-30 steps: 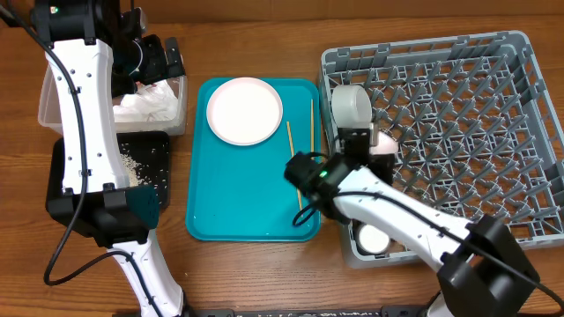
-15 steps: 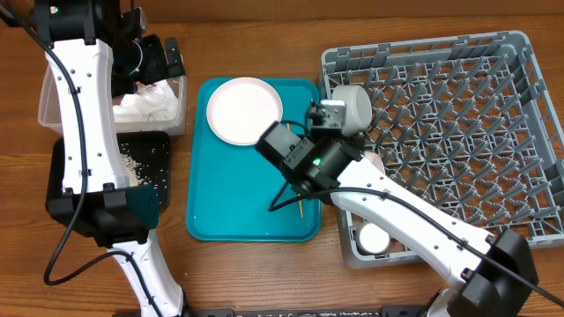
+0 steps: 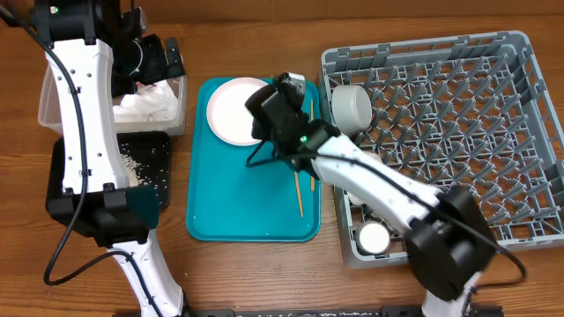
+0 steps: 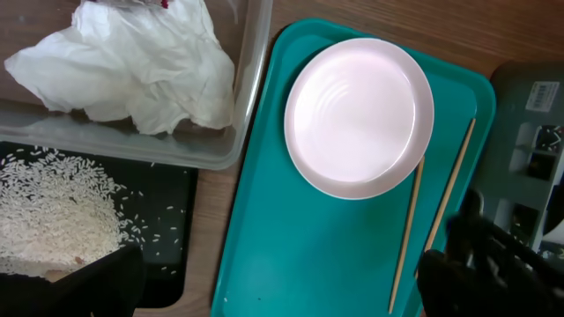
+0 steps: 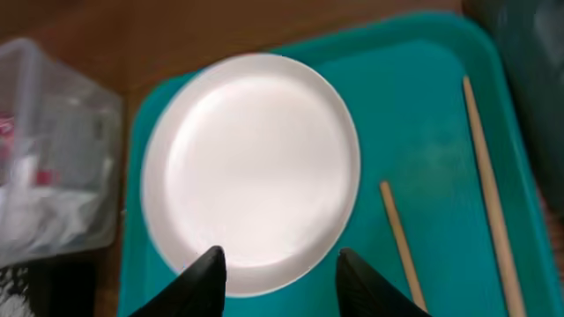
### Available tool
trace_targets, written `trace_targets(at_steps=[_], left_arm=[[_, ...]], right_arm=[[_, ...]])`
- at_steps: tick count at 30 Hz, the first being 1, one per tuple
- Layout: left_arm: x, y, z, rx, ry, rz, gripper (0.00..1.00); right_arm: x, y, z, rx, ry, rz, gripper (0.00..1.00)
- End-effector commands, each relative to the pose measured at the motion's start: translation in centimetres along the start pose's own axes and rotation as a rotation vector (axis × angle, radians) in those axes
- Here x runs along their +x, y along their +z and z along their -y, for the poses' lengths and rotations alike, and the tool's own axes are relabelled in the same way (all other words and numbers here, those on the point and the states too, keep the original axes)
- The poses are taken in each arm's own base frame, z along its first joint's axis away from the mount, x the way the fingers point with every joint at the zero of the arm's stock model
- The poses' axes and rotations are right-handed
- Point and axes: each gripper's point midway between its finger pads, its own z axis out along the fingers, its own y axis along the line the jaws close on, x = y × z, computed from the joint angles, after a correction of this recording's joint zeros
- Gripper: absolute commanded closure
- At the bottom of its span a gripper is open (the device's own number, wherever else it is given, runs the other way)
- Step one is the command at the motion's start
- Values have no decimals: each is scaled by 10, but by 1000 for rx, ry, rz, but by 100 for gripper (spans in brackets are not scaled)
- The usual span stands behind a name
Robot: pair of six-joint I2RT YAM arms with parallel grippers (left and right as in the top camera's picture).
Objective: Sort waste into correct bins and load items into the dishwasher
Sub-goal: 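Reach the right gripper to the white plate and grasp its rim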
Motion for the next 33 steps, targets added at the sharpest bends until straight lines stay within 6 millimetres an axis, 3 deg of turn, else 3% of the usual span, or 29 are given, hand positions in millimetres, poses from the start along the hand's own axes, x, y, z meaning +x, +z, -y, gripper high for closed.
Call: trace_targets(at_steps=[1,9,17,20,21,23,26,30,32,33], left_arm=[[1,-5,3,13,-4,7,0],[1,-5,3,13,-4,7,0],[1,-5,3,13,-4,6,0],[1,-5,3,13,-5,6,0],[1,-5,3,13,-4,7,0],[1,-5,3,13,-4,7,0],[1,-5,3,13,-4,7,0],[1,-5,3,13,-4,7,0],[1,-5,3,13,-4,7,0],[1,-5,3,13,-5,6,0]], right_arm=[[13,22,9,-26,145,-103,59],[44,62,14,-49,191,-211,60],[66,76,28,10,259,-268,60],[68,77,29,12,259,-274,70],[68,77,29,12,259,-278,82],[71,76,29,14,258,-289,96],[76,74,27,1,260,-322,96],[68,71,26,10,257,-321,96],[56,65,25,17,220,-310,96],[41,57,22,23,167,-285,96]])
